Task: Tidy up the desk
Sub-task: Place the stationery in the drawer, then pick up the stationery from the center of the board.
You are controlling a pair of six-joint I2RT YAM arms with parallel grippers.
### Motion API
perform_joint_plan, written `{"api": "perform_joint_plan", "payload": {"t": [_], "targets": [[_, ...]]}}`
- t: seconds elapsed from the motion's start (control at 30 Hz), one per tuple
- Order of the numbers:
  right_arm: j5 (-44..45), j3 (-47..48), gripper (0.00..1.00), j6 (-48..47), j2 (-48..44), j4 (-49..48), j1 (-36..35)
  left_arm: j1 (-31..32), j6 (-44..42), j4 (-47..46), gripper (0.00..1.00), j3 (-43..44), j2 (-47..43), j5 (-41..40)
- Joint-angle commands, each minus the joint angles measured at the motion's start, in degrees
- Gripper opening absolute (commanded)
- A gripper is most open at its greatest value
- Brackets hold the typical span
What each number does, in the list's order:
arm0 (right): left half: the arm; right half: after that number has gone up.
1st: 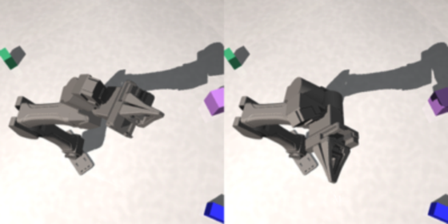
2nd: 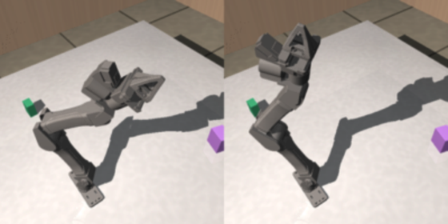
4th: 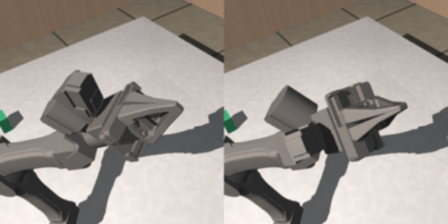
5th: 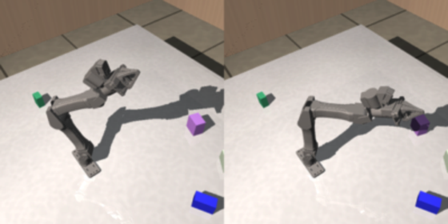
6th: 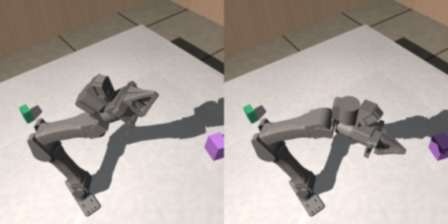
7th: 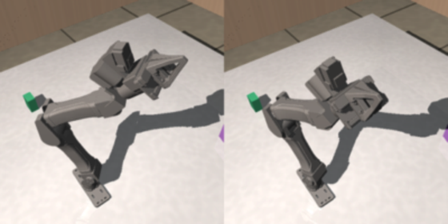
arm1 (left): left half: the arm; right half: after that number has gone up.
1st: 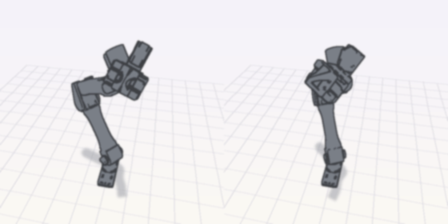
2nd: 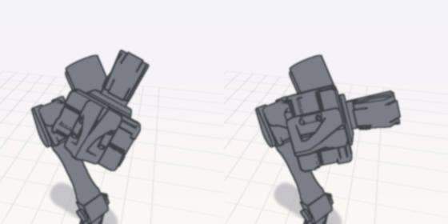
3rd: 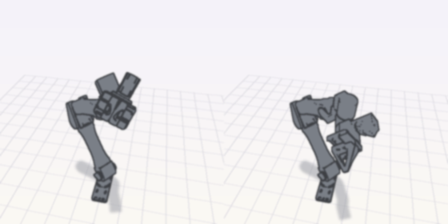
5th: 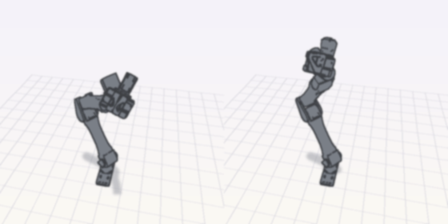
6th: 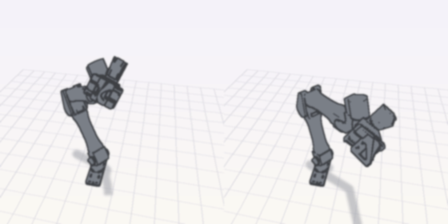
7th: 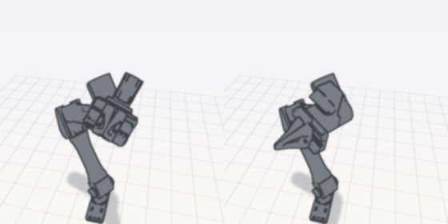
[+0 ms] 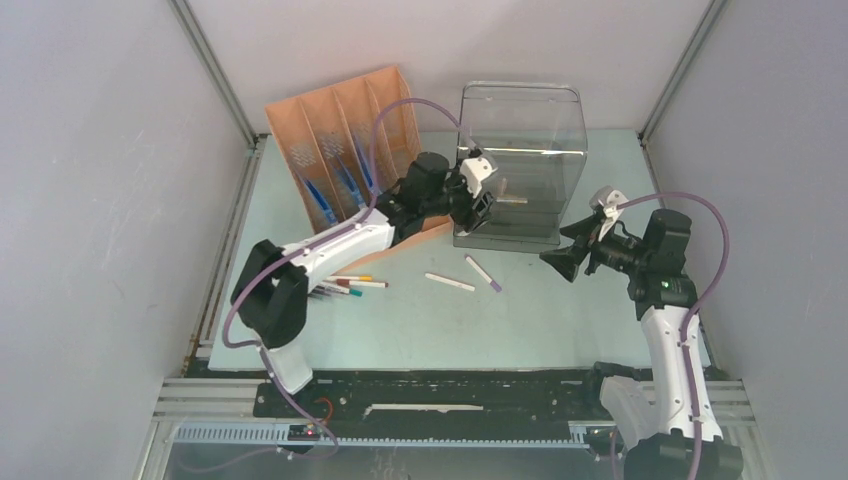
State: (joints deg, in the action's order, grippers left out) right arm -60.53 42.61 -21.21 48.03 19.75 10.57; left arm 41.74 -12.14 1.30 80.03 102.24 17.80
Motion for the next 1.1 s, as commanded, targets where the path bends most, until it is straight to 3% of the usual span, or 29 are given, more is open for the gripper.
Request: {"api": "perform_joint_plan", "payload": {"t": [0.0,0.37,0.53,0.67,0.77,0.9,1.07], "targets": [[-1.7,2.2,0.82,-2.3,0.4,0.8,-1.8,-1.3,5.3,-6.5,0.7,-3.2,-7.3,0.8],[-3.7,2.2,0.82,-6.7,2.1,3.8,-6.9,-4.3,20.5,-16.3,0.71,-16.4,-23.7,-6.1],[-1.8,2.2,0.86,-8.9,5.1,4.6,-12.2,-5.8,31.2,-10.8,0.72,-18.2,-32.5,-13.0],[8.8,2.4,1.0,-6.1,8.6,1.6,-19.2,-6.1,33.9,-4.9,0.76,-20.3,-41.1,-18.6],[18.2,5.0,1.0,-6.5,11.9,2.0,-25.6,-6.1,33.4,-0.2,0.91,-23.1,-49.3,-24.8],[30.1,10.5,1.0,-6.9,19.5,4.9,-33.8,-6.2,24.2,7.0,1.0,-26.7,-59.2,-28.8],[43.9,13.8,1.0,-4.2,29.2,2.0,-40.0,-6.4,16.3,11.8,1.0,-32.4,-66.4,-36.2]]}}
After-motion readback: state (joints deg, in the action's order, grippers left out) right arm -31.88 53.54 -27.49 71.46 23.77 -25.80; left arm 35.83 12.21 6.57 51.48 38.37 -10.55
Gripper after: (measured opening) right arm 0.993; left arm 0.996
